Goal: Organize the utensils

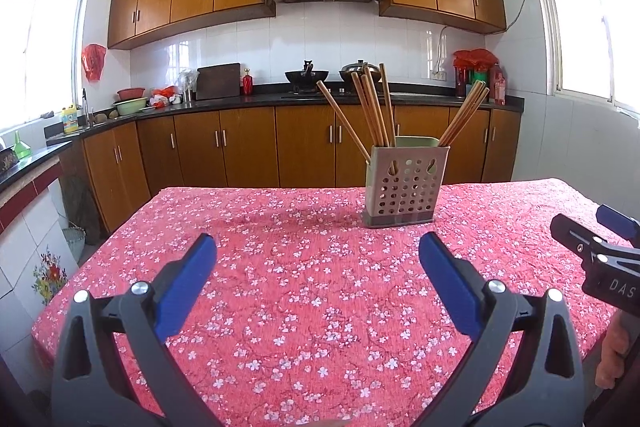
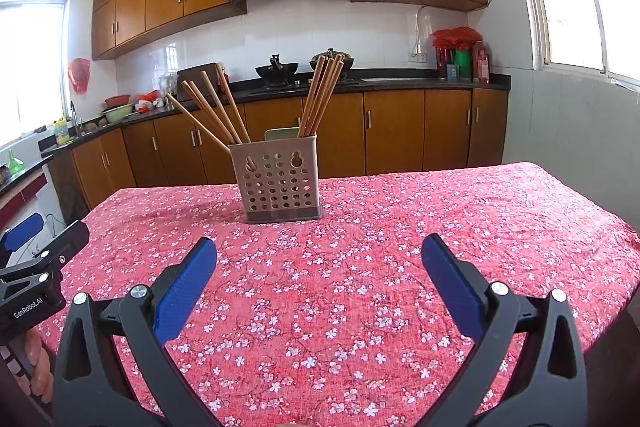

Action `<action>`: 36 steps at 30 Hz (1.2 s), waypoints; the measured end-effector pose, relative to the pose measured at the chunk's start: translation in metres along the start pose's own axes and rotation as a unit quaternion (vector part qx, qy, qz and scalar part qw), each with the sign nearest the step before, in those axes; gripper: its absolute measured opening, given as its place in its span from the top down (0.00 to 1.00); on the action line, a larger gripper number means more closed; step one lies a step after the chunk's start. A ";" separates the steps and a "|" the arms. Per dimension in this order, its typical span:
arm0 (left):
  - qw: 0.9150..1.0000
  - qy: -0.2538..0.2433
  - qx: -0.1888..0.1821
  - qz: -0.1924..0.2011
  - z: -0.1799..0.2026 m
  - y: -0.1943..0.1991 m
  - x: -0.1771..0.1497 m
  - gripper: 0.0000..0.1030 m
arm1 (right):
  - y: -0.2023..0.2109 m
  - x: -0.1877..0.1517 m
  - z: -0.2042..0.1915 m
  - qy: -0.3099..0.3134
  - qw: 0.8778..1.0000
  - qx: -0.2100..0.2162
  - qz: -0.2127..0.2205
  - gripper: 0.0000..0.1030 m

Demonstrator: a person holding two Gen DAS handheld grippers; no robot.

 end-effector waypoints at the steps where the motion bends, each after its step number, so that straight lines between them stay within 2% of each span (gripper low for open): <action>1: 1.000 0.001 0.000 0.000 0.000 0.000 0.000 0.04 | 0.000 0.000 0.000 0.000 1.000 0.000 0.000 0.02; 36: 1.000 0.002 0.000 -0.001 0.003 0.000 -0.002 0.04 | 0.001 0.004 0.002 0.002 1.000 -0.001 -0.001 0.02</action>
Point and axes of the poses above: each gripper's, at about its wrist camera, not at the fingertips, and y roughly against the way its jaws point, z to its right, x to its top, the point moved 1 cm from there along -y, roughly the way its jaws point, and after that the axes turned 12 degrees about -y, right-handed, at the moved point
